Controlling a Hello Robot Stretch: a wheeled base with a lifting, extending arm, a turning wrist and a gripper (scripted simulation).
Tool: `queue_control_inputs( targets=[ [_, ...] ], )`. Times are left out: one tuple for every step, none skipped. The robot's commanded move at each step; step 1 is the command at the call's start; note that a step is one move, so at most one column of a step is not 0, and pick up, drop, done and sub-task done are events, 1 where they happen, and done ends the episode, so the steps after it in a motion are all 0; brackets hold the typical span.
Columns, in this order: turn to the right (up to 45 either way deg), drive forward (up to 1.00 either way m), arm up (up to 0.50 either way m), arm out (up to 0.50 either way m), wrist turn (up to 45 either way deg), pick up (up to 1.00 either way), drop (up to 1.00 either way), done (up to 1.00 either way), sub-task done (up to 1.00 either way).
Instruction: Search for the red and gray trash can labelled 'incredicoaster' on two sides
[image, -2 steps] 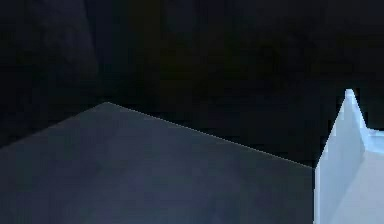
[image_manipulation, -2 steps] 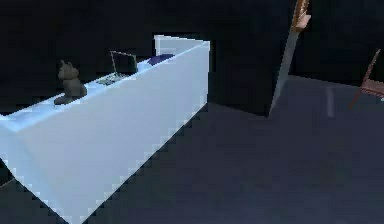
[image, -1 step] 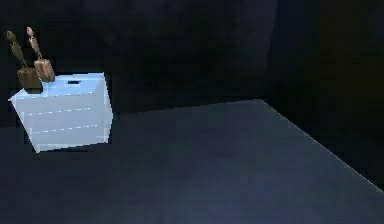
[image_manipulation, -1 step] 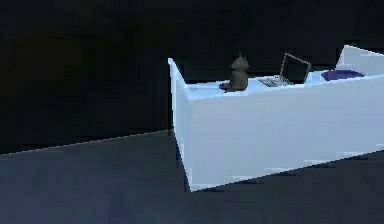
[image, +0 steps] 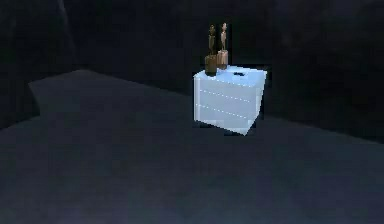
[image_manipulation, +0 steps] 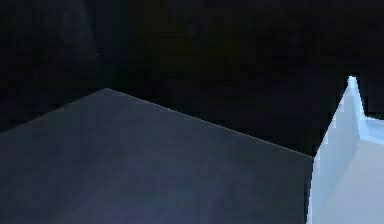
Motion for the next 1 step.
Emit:
queue_control_inputs(
  targets=[
    [-27.0,0.00,0.00,0.00,0.0,0.00,0.00,0.00,0.00]
  ],
)
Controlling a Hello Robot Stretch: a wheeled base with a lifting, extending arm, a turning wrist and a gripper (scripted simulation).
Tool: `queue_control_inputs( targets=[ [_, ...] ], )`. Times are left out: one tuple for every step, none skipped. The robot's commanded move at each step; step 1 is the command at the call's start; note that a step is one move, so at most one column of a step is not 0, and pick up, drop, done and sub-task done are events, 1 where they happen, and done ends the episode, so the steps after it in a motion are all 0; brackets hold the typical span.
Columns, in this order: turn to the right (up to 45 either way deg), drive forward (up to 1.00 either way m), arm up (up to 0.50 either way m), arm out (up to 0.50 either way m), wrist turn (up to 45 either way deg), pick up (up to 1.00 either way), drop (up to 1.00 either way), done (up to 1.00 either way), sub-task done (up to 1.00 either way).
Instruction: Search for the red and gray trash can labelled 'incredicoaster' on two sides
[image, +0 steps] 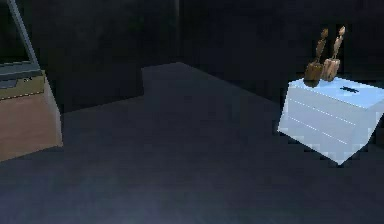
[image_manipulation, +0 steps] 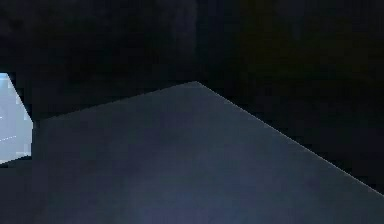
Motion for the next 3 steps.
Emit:
queue_control_inputs(
  targets=[
    [-3.0,0.00,0.00,0.00,0.0,0.00,0.00,0.00,0.00],
    [0.0,1.00,0.00,0.00,0.0,0.00,0.00,0.00,0.00],
    [0.0,1.00,0.00,0.00,0.0,0.00,0.00,0.00,0.00]
  ],
)
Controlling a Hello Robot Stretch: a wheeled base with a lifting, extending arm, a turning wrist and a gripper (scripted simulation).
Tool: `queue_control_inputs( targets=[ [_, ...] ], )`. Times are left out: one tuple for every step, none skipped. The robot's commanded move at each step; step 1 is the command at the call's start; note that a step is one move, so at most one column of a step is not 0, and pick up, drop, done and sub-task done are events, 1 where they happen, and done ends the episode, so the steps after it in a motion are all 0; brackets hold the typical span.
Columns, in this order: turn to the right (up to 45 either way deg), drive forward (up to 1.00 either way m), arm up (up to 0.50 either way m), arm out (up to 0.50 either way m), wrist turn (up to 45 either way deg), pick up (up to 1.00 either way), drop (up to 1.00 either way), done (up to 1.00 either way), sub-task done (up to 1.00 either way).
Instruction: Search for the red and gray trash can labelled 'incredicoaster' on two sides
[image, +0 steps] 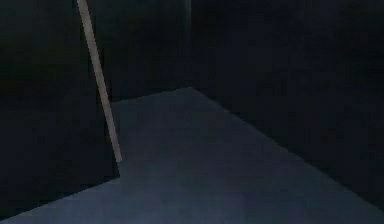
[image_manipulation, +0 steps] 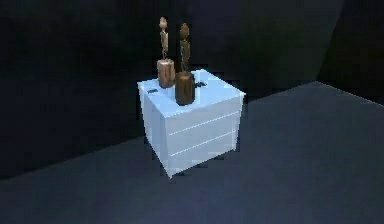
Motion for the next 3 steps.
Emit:
queue_control_inputs(
  targets=[
    [0.0,1.00,0.00,0.00,0.0,0.00,0.00,0.00,0.00],
    [-3.0,0.00,0.00,0.00,0.0,0.00,0.00,0.00,0.00],
    [0.0,0.45,0.00,0.00,0.0,0.00,0.00,0.00,0.00]
  ],
)
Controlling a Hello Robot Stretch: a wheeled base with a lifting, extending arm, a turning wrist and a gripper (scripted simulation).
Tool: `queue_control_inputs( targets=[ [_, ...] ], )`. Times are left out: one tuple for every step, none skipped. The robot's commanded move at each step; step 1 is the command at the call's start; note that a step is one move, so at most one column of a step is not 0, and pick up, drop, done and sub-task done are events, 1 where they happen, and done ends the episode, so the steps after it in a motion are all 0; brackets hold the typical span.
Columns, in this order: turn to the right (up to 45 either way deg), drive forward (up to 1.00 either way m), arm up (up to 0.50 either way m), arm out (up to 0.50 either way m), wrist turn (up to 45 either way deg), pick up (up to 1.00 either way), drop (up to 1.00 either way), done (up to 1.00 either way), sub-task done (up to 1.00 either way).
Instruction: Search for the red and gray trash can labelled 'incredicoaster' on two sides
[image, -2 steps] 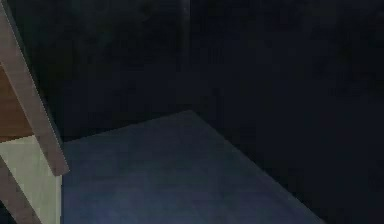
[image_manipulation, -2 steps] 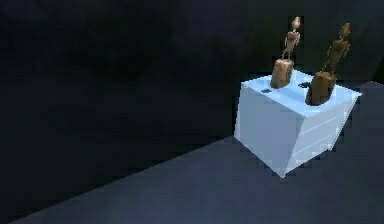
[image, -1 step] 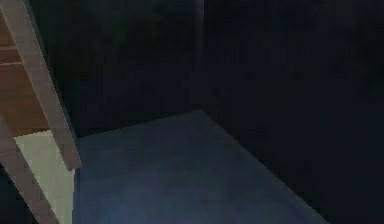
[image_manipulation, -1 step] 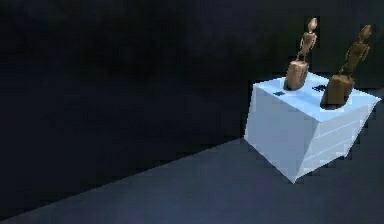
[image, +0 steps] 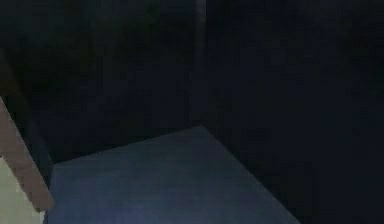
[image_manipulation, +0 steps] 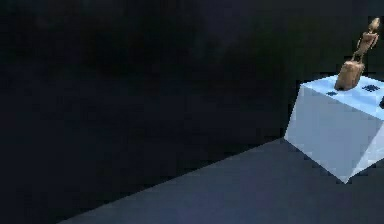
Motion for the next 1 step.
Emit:
queue_control_inputs(
  targets=[
    [-24.0,0.00,0.00,0.00,0.0,0.00,0.00,0.00,0.00]
  ],
)
